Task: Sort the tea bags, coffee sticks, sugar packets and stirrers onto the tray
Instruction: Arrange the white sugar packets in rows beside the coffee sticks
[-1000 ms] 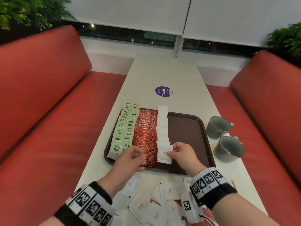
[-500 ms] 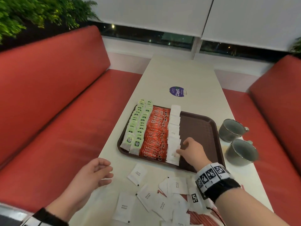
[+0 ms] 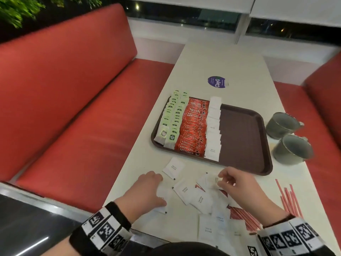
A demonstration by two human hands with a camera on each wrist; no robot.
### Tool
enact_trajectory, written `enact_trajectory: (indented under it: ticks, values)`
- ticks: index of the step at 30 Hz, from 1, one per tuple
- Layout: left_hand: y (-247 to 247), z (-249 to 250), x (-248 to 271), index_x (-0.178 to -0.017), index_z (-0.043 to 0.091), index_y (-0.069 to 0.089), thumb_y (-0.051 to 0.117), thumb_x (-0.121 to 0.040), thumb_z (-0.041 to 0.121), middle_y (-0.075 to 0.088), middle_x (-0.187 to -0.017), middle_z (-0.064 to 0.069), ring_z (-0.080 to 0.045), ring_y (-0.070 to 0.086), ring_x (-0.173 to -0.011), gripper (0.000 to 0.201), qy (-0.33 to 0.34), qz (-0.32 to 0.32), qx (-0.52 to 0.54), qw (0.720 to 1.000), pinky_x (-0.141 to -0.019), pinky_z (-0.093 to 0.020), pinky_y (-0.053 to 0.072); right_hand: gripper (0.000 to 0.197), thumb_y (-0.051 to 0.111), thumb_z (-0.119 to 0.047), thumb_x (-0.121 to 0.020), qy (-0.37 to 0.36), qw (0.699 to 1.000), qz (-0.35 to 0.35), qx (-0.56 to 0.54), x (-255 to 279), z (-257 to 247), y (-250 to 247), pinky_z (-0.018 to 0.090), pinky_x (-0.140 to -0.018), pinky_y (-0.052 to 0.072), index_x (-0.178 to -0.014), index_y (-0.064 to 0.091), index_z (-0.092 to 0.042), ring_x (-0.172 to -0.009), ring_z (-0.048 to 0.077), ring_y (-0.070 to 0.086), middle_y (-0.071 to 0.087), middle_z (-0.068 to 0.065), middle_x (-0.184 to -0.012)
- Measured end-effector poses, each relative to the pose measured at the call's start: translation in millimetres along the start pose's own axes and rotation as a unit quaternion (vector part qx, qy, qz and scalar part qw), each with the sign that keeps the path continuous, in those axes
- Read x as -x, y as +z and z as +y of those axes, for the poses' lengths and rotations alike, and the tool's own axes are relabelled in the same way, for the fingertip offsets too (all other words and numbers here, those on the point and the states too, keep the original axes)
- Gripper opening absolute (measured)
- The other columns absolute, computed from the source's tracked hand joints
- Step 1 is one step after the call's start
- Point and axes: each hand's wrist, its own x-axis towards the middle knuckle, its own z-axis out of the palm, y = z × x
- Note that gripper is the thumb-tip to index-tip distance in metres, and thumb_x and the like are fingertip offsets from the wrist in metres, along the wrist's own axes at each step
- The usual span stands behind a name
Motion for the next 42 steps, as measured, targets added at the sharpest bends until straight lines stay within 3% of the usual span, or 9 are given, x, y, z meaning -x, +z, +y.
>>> enact_trajectory:
  ticks: [8,15,21,23,27,32,34,37,42]
  values:
    - [1,2,-7,-0.125,0.021,0.045,0.074,-0.077,0.026,0.054,-0.119,-0.002,-0.018,0.052,-0.104,0.056,0.0,-0.015,0.02,1.0,-0.08,-0.023,0.041,0.042,0.059,-0.041,-0.087,-0.088,0.968,-0.096,0.214,-4,-42,52,0.031,-0.093,0.039,-0.125,0.056,-0.023,-0.114,0.019,0.046,0.056,-0.003,-0.121]
    - [-10,-15,-5,-0.073,0.023,0.053,0.072,-0.077,0.012,0.054,-0.073,0.007,-0.009,0.05,-0.066,0.023,0.023,0.037,0.237,0.97,-0.046,-0.008,0.035,0.05,0.065,-0.043,-0.082,-0.016,0.945,-0.103,0.31,-18,-74,71,0.039,-0.093,0.037,-0.122,0.052,-0.016,-0.114,0.025,0.044,0.052,0.004,-0.119]
    - [-40,-32,-10,-0.099,0.004,0.056,0.058,-0.087,-0.004,0.062,-0.098,-0.018,-0.029,0.062,-0.092,0.015,-0.062,-0.068,0.633,0.768,-0.089,-0.045,0.049,0.007,0.053,-0.017,-0.086,0.047,0.963,-0.121,0.234,-22,-83,69,0.037,-0.082,0.029,-0.088,0.051,-0.024,-0.096,0.023,0.047,0.051,-0.003,-0.089]
    - [-47,-35,-11,-0.1,0.005,0.055,0.053,-0.089,-0.006,0.063,-0.099,-0.019,-0.033,0.063,-0.094,0.015,-0.06,-0.096,0.671,0.733,-0.086,-0.049,0.052,0.012,0.048,-0.017,-0.089,0.068,0.984,-0.104,0.128,-20,-82,63,0.034,-0.078,0.032,-0.081,0.052,-0.025,-0.086,0.02,0.05,0.055,-0.007,-0.083]
    - [-48,-36,-14,-0.104,0.011,0.057,0.054,-0.091,0.001,0.069,-0.084,-0.007,-0.018,0.067,-0.07,0.017,-0.05,-0.116,0.623,0.772,-0.05,-0.024,0.049,0.014,0.055,-0.012,-0.089,0.031,0.994,-0.039,-0.1,-9,-91,38,0.027,-0.06,0.047,-0.079,0.059,-0.021,-0.072,0.019,0.06,0.064,-0.004,-0.081]
    - [-46,-21,-15,-0.1,0.017,0.061,0.055,-0.087,0.013,0.066,-0.075,0.002,-0.01,0.058,-0.062,0.015,0.014,-0.167,0.514,0.841,-0.048,-0.02,0.035,0.028,0.067,-0.006,-0.083,-0.055,0.981,-0.115,-0.146,-12,-117,35,0.033,-0.067,0.053,-0.072,0.062,-0.032,-0.068,0.012,0.059,0.063,-0.006,-0.074]
    - [-48,-15,-14,-0.103,0.016,0.061,0.044,-0.093,0.018,0.068,-0.083,-0.004,-0.015,0.061,-0.07,0.02,0.02,-0.207,0.528,0.823,-0.053,-0.023,0.039,0.028,0.07,-0.007,-0.08,-0.073,0.986,-0.106,-0.109,-17,-127,45,0.033,-0.066,0.05,-0.071,0.058,-0.031,-0.065,0.01,0.054,0.059,-0.007,-0.072]
    - [-51,-17,-13,-0.111,0.014,0.063,0.033,-0.1,0.043,0.067,-0.097,-0.017,-0.031,0.066,-0.091,0.043,0.022,-0.29,0.595,0.749,-0.068,-0.034,0.051,0.03,0.071,-0.003,-0.078,-0.067,0.986,-0.059,-0.142,-24,-136,60,0.03,-0.059,0.049,-0.074,0.053,-0.027,-0.062,0.012,0.054,0.055,-0.005,-0.072]
    - [-58,-32,-13,-0.104,0.008,0.055,0.051,-0.081,0.05,0.06,-0.077,-0.009,-0.019,0.059,-0.063,0.048,0.023,-0.267,0.624,0.734,-0.055,-0.028,0.052,0.023,0.076,-0.006,-0.077,-0.044,0.976,-0.026,-0.21,-36,-131,69,0.026,-0.058,0.05,-0.083,0.057,-0.018,-0.059,0.01,0.055,0.057,-0.004,-0.067]
